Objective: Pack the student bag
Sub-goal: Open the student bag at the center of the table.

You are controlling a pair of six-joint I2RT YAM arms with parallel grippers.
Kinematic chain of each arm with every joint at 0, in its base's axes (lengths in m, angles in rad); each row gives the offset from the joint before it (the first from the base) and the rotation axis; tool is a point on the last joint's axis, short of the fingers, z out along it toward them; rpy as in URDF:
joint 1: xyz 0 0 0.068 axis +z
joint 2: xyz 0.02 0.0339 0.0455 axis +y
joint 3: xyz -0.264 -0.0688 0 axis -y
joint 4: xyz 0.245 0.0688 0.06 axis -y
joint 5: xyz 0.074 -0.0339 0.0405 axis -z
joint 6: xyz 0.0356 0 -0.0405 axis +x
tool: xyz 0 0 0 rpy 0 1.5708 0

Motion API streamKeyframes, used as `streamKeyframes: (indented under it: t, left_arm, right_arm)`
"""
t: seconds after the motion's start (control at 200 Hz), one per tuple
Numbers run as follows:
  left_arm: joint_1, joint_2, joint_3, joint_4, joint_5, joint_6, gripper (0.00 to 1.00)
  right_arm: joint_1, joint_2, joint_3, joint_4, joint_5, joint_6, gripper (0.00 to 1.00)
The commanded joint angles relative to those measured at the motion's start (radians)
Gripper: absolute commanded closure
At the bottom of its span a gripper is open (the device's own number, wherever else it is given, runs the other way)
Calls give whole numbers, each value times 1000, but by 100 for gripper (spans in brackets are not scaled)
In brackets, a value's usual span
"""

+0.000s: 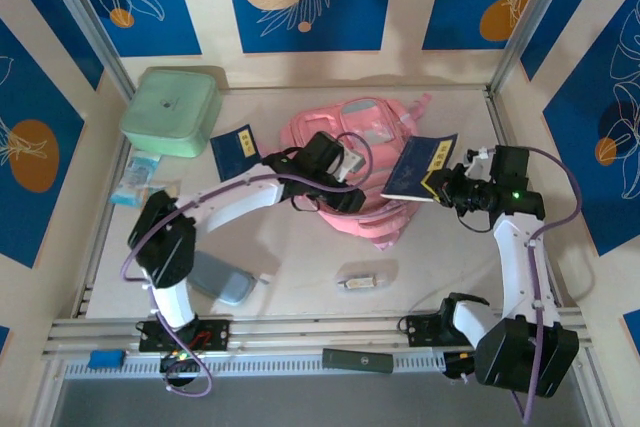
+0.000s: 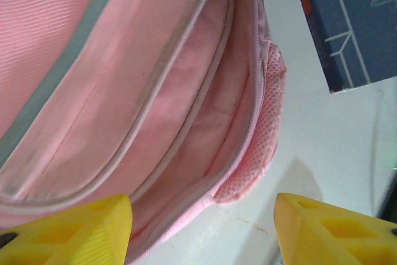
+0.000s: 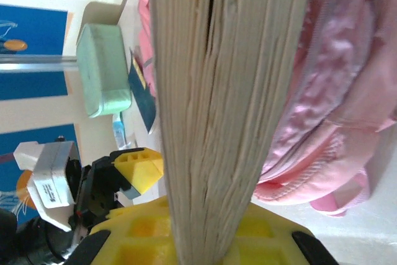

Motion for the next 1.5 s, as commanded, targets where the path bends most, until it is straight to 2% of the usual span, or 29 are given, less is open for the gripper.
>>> streamKeyframes:
  t: [0.0,0.21,0.41,0.52,0.72,0.85,0.96,1.145,1.256,1.361,1.496]
  left_arm:
    - [-24,70,81,-55,-32,118,38]
    - [-70,185,197,-26,30,170,39]
    - [-86,304,319,-56,-10,155,43]
    - [-84,351,370,-75,-61,139,52]
    - [-84,381,404,-73,-55,119,74]
    - [-84,387,411,-71,-11,109,90]
    - [-82,368,423,-92,-44,108,99]
    - [-75,270,415,-116,-128,106,100]
    - [-68,201,404,-133,-229,91,100]
    - [-52,144,401,-152,-316,62,100]
    - [-21,83,421,-147,-355,28,100]
  right_arm:
    - [-36,-24,-6,-14,-15,-30,100]
    - [-136,-27,-11,-44,2,-33,100]
    - [-191,-32,-25,-46,-17,-36,100]
    - [-201,-33,-32,-40,-28,-36,100]
    - [-204,-32,-40,-26,-38,-34,100]
    - [-206,-28,-41,-24,-40,-36,100]
    - [-205,-26,-34,-29,-39,-39,100]
    - [-204,-38,3,-75,-29,-48,100]
    - [-196,-50,21,-113,-23,-43,100]
    - [-169,-68,54,-171,24,-51,100]
    - [-104,-81,74,-211,49,-55,100]
